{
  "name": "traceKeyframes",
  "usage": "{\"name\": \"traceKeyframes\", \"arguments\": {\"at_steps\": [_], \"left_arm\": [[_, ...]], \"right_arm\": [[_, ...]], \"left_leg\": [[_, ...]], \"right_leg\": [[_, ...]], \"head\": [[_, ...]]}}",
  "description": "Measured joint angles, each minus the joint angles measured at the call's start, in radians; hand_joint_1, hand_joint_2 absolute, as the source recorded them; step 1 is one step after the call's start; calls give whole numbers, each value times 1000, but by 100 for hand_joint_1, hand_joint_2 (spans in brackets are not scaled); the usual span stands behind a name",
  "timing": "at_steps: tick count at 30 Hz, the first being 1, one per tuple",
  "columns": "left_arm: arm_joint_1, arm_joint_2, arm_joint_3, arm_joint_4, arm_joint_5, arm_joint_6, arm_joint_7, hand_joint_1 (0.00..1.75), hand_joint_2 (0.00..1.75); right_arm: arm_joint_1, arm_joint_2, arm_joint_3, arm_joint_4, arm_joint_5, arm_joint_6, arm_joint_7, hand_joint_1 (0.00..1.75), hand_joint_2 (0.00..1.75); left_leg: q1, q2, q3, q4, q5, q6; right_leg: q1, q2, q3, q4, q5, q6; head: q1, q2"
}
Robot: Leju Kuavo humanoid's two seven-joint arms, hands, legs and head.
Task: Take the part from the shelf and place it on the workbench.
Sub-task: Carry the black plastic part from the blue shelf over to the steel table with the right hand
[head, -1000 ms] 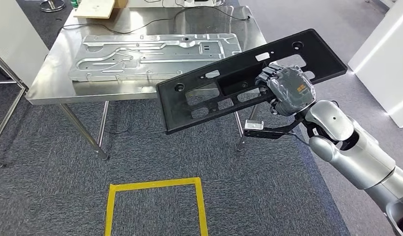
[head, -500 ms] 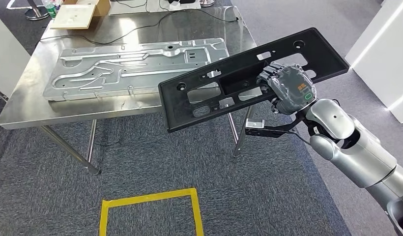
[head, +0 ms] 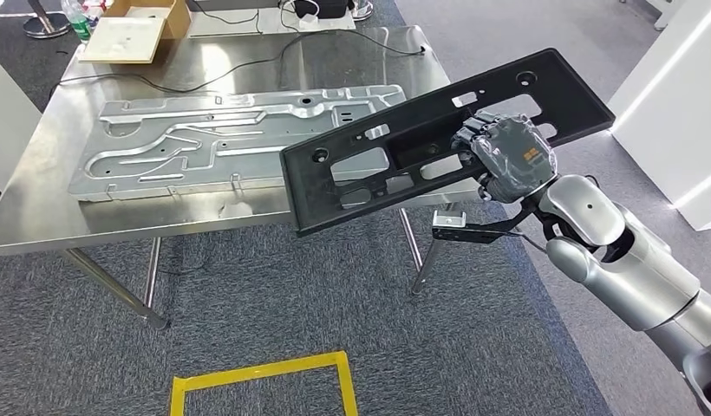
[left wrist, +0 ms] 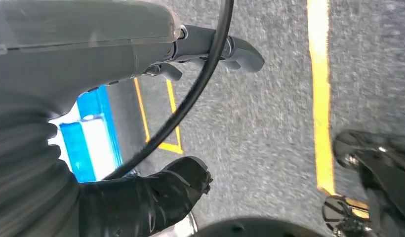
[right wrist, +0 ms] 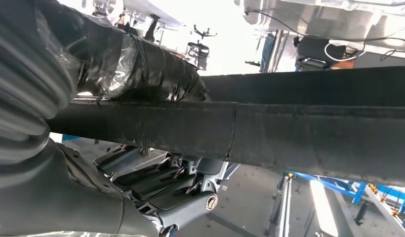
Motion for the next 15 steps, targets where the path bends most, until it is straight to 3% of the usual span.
{"name": "traceKeyframes", "arguments": {"at_steps": [1,2,3,5,7,9,11,13,14,15], "left_arm": [[0,0,0,0,-2,0,0,0,175],[1,0,0,0,-4,-1,0,0,175],[2,0,0,0,-6,-2,0,0,175],[1,-1,0,0,-8,-3,0,0,175],[-3,-1,0,0,-9,-3,0,0,175],[-6,0,0,0,-10,-5,0,0,175],[-8,2,0,0,-11,-7,0,0,175],[-9,2,0,0,-13,-9,0,0,175],[-9,2,0,0,-14,-9,0,0,175],[-8,3,0,0,-15,-9,0,0,175]], "right_arm": [[-3,0,2,2,1,3,0,175,175],[-7,0,4,4,2,8,0,175,175],[-13,1,6,8,2,11,0,175,175],[-29,4,15,19,3,19,2,175,175],[-45,9,25,31,4,23,4,175,175],[-60,14,34,42,6,28,5,175,175],[-82,27,45,61,9,32,6,175,175],[-98,42,59,83,15,33,7,175,175],[-102,49,66,93,17,33,7,175,175],[-105,55,73,102,19,33,7,175,175]], "left_leg": [[1,0,16,0,-12,-3],[2,0,30,0,-24,-6],[2,0,45,1,-36,-10],[1,0,59,-3,-54,-23],[-1,1,67,-4,-56,-38],[-1,3,58,34,-48,-47],[1,3,-6,142,-59,-52],[2,3,-95,260,-112,-58],[3,3,-127,288,-136,-60],[3,3,-143,286,-140,-62]], "right_leg": [[-2,-2,1,-39,25,3],[-3,-5,13,-101,73,3],[-3,-8,24,-161,130,-1],[5,-14,39,-235,199,-17],[10,-12,50,-248,202,-36],[5,-9,71,-259,201,-50],[1,-9,91,-267,191,-61],[2,-8,106,-268,175,-68],[3,-8,116,-268,166,-69],[3,-8,128,-268,157,-69]], "head": [[0,0],[0,0],[0,0],[1,0],[1,0],[-1,0],[-2,0],[-3,0],[-3,0],[-3,0]]}}
